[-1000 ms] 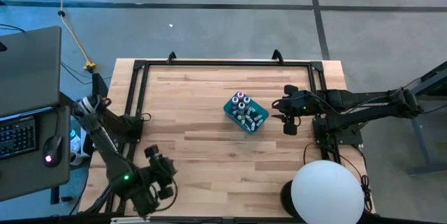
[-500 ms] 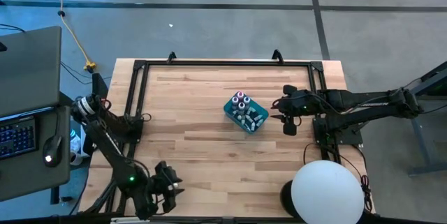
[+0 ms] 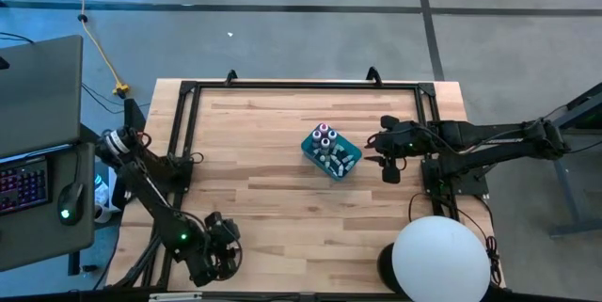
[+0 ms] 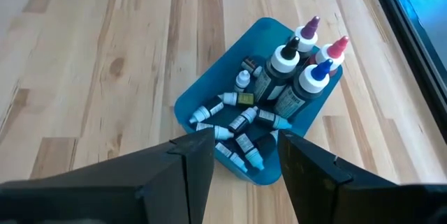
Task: Pick & Place food coloring
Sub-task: Put the small black food coloring bottle into the blue container
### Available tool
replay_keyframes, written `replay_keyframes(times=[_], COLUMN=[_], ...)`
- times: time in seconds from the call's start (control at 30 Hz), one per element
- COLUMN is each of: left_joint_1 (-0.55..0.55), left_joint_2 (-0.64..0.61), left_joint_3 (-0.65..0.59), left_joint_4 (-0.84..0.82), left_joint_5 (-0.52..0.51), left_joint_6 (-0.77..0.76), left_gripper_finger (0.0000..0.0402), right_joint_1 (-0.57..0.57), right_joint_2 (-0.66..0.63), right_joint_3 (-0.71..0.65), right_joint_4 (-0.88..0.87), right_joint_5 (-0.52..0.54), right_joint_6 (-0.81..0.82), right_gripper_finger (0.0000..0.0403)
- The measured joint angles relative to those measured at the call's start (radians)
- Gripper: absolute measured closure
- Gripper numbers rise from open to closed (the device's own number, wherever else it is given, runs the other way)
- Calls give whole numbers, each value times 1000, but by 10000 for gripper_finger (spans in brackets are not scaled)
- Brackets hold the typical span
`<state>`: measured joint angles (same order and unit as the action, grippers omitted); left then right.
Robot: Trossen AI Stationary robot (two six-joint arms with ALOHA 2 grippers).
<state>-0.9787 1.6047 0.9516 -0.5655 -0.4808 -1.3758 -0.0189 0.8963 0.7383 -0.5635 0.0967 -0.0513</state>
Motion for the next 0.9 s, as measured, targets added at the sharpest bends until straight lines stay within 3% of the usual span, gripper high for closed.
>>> replay_keyframes(times=[0.73,0.9], left_joint_1=[17,17], left_joint_2=[24,68], left_joint_3=[-19,-19], left_joint_4=[39,39], left_joint_5=[163,217], left_joint_6=[-23,-90], left_gripper_finger=[223,223], right_joint_1=[0,0], right_joint_2=[0,0], right_joint_3=[0,0], right_joint_4=[0,0], right_joint_5=[1,1], right_joint_6=[-1,-1], right_gripper_finger=[254,254])
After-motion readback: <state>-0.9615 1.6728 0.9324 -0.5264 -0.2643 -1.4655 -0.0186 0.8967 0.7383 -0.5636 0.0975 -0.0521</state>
